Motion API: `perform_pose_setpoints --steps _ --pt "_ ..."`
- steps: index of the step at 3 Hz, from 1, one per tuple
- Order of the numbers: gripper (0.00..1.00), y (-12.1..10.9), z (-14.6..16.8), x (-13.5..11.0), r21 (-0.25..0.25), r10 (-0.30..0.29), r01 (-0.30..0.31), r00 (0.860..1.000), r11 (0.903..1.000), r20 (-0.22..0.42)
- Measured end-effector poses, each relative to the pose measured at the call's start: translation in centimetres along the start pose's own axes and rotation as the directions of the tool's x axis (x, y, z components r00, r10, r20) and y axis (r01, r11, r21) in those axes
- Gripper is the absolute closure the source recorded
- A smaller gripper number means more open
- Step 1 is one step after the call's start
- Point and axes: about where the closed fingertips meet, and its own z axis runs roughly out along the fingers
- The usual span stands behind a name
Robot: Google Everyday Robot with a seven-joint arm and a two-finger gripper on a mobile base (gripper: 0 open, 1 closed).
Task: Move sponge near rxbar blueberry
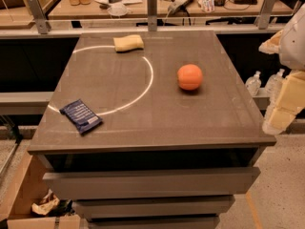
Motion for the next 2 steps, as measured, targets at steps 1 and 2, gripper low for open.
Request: perform_pose_setpoints --steps 1,2 --pt "0.0 0.0 0.0 0.0 0.0 0.0 0.0 1.0 1.0 0.0" --pt "0.0 -0.61 -0.13 -0.11 0.007 0.027 -0.028 0.998 0.9996 0.052"
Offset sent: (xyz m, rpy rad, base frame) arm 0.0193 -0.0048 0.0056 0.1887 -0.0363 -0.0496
